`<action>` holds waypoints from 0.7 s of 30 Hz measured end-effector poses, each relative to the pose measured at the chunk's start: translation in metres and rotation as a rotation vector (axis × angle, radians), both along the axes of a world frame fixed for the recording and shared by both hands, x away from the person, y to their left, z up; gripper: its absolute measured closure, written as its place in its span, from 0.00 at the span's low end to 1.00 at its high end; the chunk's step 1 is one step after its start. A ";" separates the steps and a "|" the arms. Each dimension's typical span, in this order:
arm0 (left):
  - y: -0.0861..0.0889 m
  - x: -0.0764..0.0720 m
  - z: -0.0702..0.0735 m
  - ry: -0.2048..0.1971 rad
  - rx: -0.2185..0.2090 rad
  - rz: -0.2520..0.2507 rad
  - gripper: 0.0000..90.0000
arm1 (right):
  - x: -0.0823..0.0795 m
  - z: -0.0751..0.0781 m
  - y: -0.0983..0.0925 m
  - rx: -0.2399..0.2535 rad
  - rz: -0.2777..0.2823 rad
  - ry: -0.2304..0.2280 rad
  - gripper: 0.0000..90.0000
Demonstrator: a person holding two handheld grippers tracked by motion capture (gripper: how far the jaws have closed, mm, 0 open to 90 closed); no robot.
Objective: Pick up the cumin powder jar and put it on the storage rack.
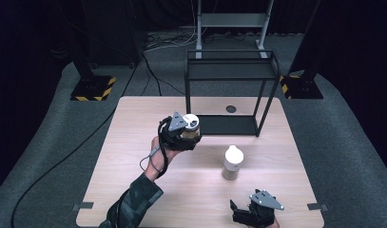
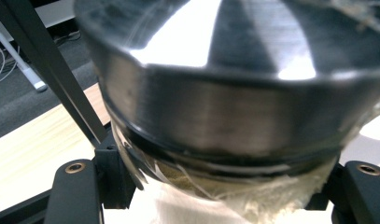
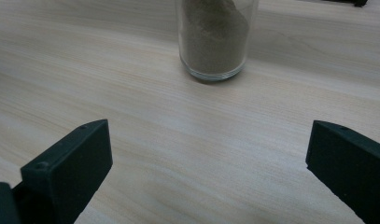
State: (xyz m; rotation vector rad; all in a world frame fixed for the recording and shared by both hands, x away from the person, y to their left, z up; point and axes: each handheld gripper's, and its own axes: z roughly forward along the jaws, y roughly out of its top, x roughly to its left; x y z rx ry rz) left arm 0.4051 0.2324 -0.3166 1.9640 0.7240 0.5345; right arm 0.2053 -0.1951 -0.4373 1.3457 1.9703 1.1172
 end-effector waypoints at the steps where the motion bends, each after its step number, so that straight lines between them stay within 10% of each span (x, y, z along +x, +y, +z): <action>1: 0.000 0.001 0.001 0.001 0.000 0.001 0.34 | 0.000 0.000 0.000 0.001 0.001 -0.001 0.00; 21: -0.005 0.025 0.027 -0.010 -0.012 -0.003 0.34 | 0.001 -0.001 0.000 -0.005 0.003 0.005 0.00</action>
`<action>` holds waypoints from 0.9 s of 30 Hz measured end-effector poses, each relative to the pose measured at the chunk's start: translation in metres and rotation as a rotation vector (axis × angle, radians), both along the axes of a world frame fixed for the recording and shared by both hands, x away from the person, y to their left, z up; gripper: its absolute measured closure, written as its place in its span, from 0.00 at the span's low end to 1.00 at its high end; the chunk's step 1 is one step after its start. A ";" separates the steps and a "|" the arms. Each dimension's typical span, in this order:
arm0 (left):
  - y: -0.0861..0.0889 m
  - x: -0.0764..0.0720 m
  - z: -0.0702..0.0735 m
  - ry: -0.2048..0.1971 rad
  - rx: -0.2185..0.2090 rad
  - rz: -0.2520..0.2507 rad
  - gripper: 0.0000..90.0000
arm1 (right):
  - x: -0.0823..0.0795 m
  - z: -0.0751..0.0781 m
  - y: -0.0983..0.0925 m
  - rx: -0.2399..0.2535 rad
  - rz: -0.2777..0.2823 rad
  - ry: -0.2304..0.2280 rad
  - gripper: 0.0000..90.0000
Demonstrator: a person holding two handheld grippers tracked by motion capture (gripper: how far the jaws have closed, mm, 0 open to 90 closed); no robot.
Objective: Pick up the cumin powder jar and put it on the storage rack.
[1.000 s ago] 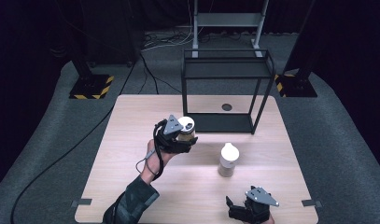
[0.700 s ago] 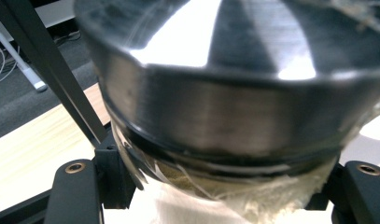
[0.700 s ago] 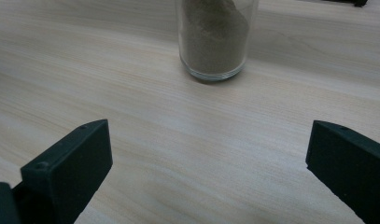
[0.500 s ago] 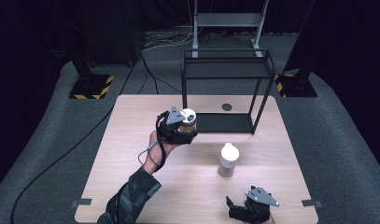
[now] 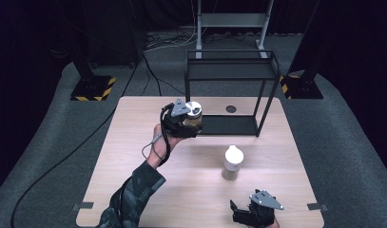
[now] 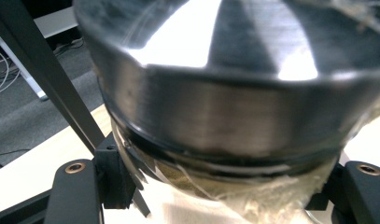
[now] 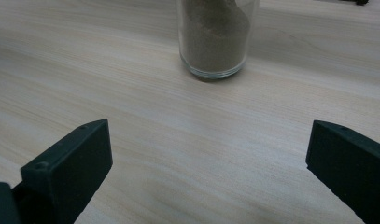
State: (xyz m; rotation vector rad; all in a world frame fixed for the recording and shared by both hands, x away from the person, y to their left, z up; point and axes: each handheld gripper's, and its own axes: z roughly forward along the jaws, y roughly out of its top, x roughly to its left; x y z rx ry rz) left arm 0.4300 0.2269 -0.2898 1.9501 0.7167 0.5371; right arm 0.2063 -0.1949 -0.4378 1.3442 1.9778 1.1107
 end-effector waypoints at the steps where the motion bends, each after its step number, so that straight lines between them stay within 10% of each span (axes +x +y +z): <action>1: 0.000 0.001 0.001 0.000 0.000 -0.001 0.34 | 0.000 0.000 0.000 0.000 0.000 0.001 0.00; 27: -0.009 0.028 0.035 -0.003 -0.015 -0.002 0.34 | 0.000 0.001 -0.003 0.003 0.001 -0.003 0.00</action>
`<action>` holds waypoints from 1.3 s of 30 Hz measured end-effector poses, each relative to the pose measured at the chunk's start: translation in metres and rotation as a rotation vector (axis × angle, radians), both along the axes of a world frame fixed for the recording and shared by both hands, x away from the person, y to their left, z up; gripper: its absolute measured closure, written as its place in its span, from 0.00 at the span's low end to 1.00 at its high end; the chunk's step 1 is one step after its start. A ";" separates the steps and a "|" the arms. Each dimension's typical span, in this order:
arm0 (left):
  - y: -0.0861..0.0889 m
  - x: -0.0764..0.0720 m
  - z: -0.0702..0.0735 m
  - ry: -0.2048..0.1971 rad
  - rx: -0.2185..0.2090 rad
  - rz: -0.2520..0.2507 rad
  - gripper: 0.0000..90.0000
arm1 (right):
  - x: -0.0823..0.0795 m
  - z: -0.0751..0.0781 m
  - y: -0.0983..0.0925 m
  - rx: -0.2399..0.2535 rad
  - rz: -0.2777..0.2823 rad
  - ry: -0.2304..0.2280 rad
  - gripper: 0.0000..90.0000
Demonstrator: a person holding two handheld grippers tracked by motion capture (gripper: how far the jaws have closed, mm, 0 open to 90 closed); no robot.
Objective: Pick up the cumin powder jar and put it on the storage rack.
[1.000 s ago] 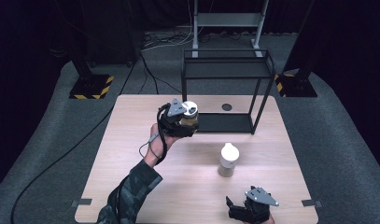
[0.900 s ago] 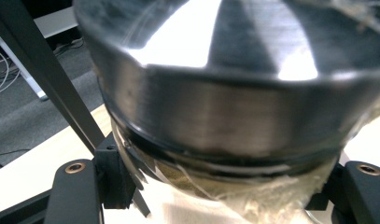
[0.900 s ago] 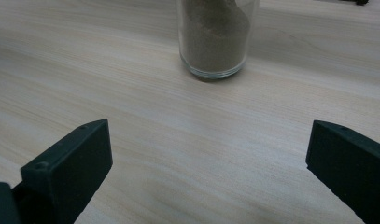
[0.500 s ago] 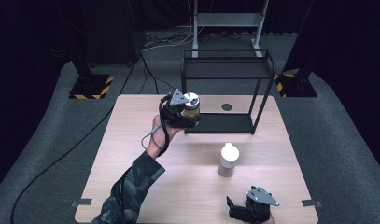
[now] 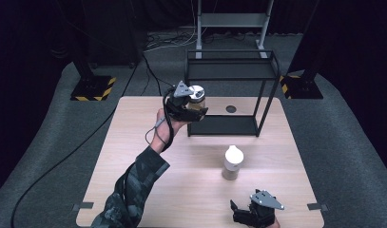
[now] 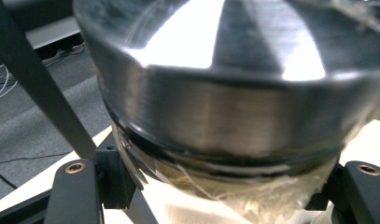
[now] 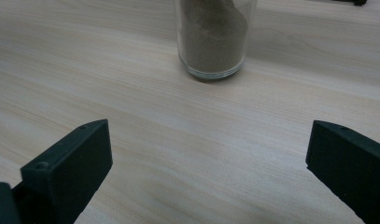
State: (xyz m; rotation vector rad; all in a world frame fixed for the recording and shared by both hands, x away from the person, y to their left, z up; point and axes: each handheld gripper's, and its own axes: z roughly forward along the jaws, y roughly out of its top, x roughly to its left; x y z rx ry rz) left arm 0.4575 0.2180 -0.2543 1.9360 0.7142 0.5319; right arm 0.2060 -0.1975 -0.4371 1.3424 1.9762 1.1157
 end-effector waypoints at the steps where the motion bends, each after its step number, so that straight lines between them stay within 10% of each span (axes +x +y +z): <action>1: -0.001 0.001 0.002 -0.001 0.001 0.000 0.34 | 0.000 0.000 0.000 0.002 -0.002 -0.001 0.00; 39: -0.006 0.023 0.068 -0.025 -0.033 -0.012 0.34 | -0.001 0.001 -0.004 0.006 -0.003 -0.006 0.00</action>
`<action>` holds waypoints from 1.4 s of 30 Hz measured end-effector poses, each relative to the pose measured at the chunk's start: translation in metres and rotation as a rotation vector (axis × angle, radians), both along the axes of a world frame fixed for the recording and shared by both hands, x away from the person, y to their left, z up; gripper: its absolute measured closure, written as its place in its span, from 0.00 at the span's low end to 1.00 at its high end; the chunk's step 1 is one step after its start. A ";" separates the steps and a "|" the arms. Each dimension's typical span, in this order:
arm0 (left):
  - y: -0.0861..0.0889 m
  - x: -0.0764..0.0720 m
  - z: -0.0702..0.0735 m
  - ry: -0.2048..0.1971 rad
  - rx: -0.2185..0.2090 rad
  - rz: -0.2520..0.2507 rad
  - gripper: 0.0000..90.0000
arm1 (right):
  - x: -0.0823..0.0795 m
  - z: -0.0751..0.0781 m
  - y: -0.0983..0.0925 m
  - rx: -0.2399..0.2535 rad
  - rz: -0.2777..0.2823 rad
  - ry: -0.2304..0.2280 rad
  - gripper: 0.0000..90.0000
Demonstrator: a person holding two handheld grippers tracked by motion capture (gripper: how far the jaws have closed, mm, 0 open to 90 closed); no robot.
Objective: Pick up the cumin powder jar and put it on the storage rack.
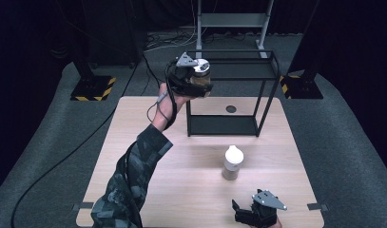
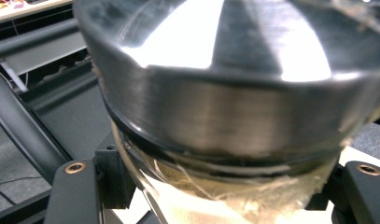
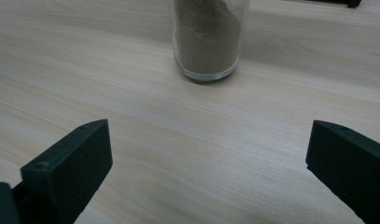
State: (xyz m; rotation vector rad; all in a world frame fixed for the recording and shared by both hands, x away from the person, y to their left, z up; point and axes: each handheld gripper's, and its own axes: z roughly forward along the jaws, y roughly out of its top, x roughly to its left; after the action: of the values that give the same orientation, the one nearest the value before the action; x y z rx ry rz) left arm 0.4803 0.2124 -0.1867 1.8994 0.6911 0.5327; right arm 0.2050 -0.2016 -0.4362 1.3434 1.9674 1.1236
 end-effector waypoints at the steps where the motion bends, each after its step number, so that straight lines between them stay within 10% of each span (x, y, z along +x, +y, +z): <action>1: -0.001 -0.001 0.004 -0.010 0.000 0.003 0.34 | 0.000 0.000 0.000 0.000 -0.001 -0.001 0.00; 42: -0.020 0.057 0.035 0.091 0.010 0.118 0.34 | -0.001 0.000 -0.007 0.008 -0.011 -0.006 0.00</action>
State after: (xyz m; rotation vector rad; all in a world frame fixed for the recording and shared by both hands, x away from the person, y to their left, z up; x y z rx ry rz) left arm 0.5376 0.1927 -0.1512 1.9098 0.8655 0.5275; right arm 0.2036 -0.2088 -0.4363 1.3518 1.9508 1.1298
